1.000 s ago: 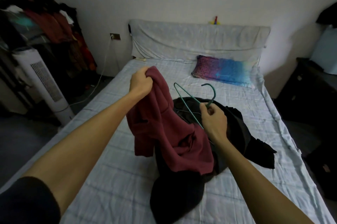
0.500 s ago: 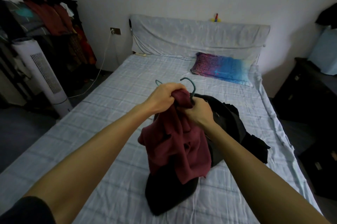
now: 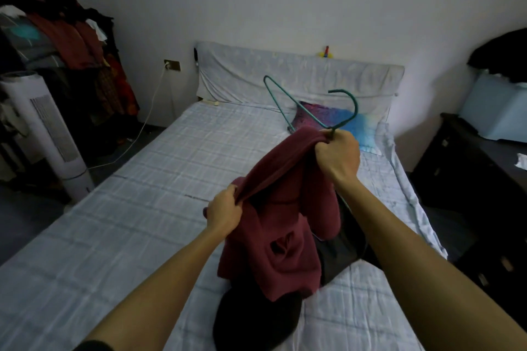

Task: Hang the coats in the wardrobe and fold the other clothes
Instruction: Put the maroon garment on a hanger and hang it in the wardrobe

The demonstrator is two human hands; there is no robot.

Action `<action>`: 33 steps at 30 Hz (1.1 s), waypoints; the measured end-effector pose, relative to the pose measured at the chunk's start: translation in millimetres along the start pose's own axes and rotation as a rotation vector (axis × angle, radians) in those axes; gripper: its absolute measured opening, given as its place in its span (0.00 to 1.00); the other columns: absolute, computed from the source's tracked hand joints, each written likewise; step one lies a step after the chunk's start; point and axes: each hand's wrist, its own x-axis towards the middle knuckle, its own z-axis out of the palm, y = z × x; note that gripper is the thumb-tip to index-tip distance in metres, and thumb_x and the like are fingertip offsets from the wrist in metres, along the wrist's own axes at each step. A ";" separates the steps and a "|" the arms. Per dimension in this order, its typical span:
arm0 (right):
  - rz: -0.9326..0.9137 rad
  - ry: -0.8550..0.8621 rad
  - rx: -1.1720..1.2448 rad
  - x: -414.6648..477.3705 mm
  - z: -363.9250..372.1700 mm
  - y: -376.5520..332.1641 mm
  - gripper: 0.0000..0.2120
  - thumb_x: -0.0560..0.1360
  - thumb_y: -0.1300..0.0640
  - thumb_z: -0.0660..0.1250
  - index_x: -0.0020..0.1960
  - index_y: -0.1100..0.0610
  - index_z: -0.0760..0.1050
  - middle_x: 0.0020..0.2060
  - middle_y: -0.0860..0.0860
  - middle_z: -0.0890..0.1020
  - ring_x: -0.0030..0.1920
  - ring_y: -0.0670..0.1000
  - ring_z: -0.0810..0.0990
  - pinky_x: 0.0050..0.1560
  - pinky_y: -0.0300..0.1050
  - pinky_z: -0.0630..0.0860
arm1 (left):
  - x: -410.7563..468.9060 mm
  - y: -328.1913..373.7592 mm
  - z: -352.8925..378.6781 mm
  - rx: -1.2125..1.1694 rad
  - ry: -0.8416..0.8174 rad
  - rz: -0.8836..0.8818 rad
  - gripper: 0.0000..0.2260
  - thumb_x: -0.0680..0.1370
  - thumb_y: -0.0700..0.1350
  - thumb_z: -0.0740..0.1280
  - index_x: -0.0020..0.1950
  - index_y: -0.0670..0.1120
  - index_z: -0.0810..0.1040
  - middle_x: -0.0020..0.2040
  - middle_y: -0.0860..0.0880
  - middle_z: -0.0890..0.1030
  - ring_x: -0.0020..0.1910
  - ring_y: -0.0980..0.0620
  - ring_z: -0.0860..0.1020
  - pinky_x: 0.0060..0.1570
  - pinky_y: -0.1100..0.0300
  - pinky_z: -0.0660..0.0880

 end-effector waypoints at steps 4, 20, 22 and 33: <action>0.135 -0.074 -0.096 9.1 -14.8 39.8 0.18 0.65 0.60 0.64 0.53 0.51 0.82 0.40 0.55 0.83 0.47 0.58 0.81 0.47 0.46 0.75 | 31.6 35.0 -18.7 -0.068 0.135 0.117 0.09 0.74 0.36 0.63 0.51 0.45 0.78 0.43 0.41 0.82 0.44 0.40 0.79 0.41 0.52 0.73; -0.076 -0.389 0.013 -1.4 29.9 36.9 0.18 0.62 0.48 0.76 0.51 0.46 0.81 0.36 0.44 0.82 0.41 0.47 0.82 0.43 0.45 0.77 | 74.3 132.0 -8.7 0.141 -0.063 0.657 0.11 0.70 0.39 0.67 0.51 0.43 0.72 0.42 0.40 0.81 0.41 0.38 0.78 0.37 0.49 0.72; -0.094 -0.379 -0.008 0.7 34.7 31.9 0.06 0.64 0.51 0.73 0.40 0.46 0.79 0.31 0.45 0.79 0.37 0.50 0.80 0.37 0.45 0.74 | 73.3 134.4 -10.4 0.110 -0.040 0.661 0.12 0.71 0.39 0.66 0.53 0.43 0.70 0.41 0.39 0.81 0.39 0.37 0.78 0.36 0.49 0.71; -0.289 -0.306 -0.431 9.6 37.7 10.5 0.08 0.73 0.61 0.64 0.52 0.60 0.76 0.50 0.59 0.80 0.52 0.63 0.77 0.46 0.51 0.71 | 75.8 114.3 0.3 0.121 0.120 0.729 0.22 0.71 0.38 0.68 0.65 0.45 0.71 0.45 0.43 0.82 0.40 0.38 0.80 0.34 0.48 0.76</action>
